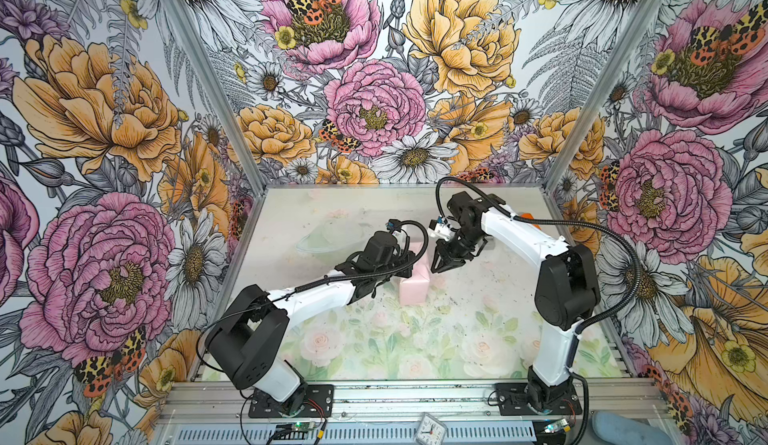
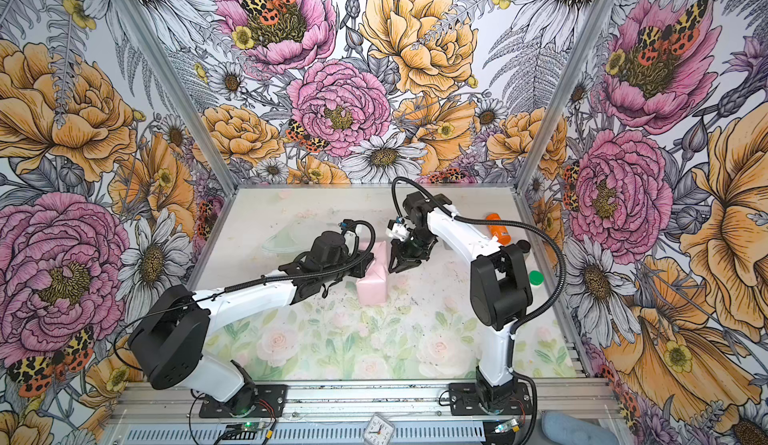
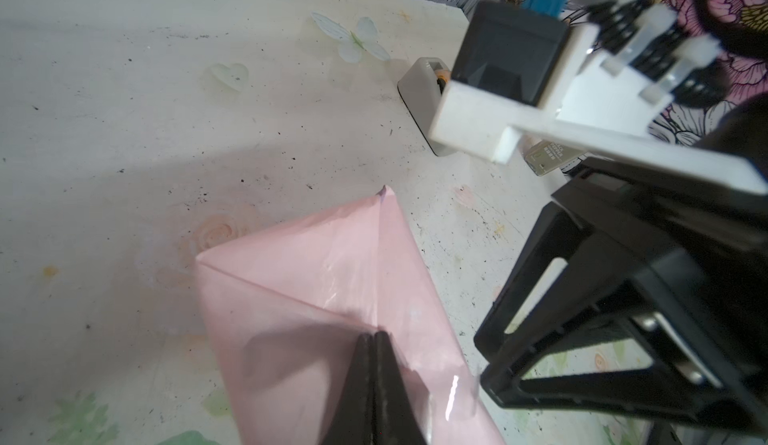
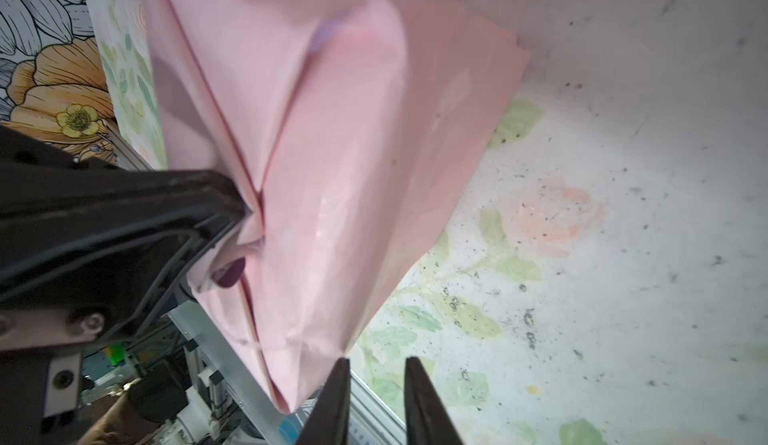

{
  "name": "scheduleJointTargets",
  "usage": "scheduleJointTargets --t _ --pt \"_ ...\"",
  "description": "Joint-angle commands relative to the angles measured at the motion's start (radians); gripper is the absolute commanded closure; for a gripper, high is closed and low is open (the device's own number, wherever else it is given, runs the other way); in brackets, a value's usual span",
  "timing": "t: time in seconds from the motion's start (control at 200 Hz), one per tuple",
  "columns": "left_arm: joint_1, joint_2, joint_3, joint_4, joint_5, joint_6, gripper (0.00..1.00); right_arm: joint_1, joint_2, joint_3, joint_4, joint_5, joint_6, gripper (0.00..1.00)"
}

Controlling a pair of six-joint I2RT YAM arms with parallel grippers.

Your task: Wrap the gift box in paper

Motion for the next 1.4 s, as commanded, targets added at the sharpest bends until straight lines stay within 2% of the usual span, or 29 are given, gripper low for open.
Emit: scheduleJointTargets --t 0.0,0.06,0.21,0.295,0.51,0.79,1.391 --pt "-0.007 0.022 0.014 -0.046 -0.031 0.012 1.00 -0.005 -0.116 0.040 0.064 0.101 0.071 0.64" --pt "-0.009 0.023 0.014 -0.046 -0.033 0.012 1.00 -0.005 -0.145 0.035 0.095 0.134 0.110 0.59" --pt "-0.012 0.023 0.017 -0.049 -0.033 0.016 1.00 0.011 -0.163 0.015 0.179 0.106 0.194 0.49" --pt "-0.013 0.023 0.017 -0.049 -0.033 0.015 1.00 0.028 -0.148 0.006 0.204 0.104 0.214 0.48" --pt "-0.016 0.021 0.018 -0.051 -0.033 0.017 1.00 0.060 -0.098 -0.003 0.233 0.108 0.227 0.37" --pt "-0.019 0.021 0.021 -0.052 -0.037 0.017 1.00 0.076 -0.053 -0.017 0.238 0.121 0.221 0.34" --pt "-0.024 0.023 0.026 -0.054 -0.038 0.017 1.00 0.082 -0.009 -0.035 0.239 0.118 0.212 0.35"
